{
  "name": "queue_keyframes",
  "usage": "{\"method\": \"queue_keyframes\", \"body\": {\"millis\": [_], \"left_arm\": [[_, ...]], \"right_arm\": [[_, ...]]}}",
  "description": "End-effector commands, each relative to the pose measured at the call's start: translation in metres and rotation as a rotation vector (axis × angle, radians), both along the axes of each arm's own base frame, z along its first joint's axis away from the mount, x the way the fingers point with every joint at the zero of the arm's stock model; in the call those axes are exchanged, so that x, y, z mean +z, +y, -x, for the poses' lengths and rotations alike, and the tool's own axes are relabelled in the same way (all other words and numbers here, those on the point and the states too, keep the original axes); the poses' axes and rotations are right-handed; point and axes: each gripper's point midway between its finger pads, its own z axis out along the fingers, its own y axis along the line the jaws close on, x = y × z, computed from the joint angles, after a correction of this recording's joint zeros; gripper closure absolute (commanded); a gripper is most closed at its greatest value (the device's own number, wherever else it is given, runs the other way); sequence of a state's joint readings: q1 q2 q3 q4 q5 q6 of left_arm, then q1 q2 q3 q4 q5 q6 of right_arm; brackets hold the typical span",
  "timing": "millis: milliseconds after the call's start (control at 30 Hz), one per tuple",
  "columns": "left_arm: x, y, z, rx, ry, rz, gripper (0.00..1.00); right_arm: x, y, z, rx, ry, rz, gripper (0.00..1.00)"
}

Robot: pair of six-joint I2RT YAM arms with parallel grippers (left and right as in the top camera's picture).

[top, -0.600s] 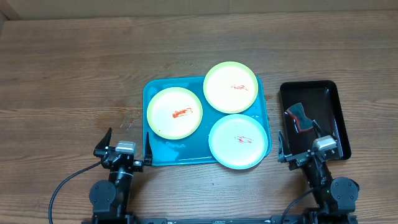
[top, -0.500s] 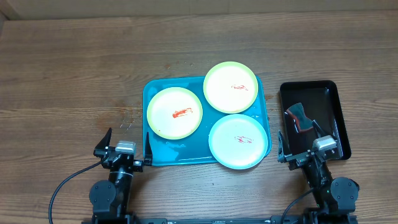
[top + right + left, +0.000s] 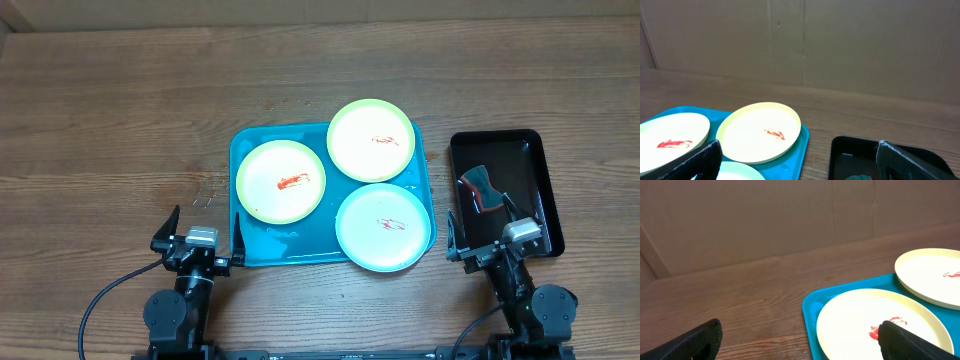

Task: Clean dirty plates on tray and stack at the side
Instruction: 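Raise both arms from rest toward the teal tray and black tray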

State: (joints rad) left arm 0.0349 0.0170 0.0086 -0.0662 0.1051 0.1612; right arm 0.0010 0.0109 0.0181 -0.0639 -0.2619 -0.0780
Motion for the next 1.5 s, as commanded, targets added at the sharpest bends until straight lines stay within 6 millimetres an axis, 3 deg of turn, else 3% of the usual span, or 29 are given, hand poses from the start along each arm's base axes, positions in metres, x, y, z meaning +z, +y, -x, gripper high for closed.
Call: {"method": "queue_keyframes", "body": {"millis": [0, 1333, 1467], "left_arm": [[0.001, -0.002, 0.001, -0.012, -0.009, -0.017, 0.00], [0.002, -0.004, 0.001, -0.023, -0.013, -0.013, 0.00], [0.007, -0.012, 0.001, -0.074, -0.035, -0.011, 0.00]], "right_arm": [[-0.002, 0.000, 0.000, -0.002, -0.003, -0.003, 0.00], [-0.002, 0.002, 0.000, 0.010, -0.003, -0.003, 0.00], [-0.001, 0.000, 0.000, -0.001, -0.005, -0.003, 0.00]]}}
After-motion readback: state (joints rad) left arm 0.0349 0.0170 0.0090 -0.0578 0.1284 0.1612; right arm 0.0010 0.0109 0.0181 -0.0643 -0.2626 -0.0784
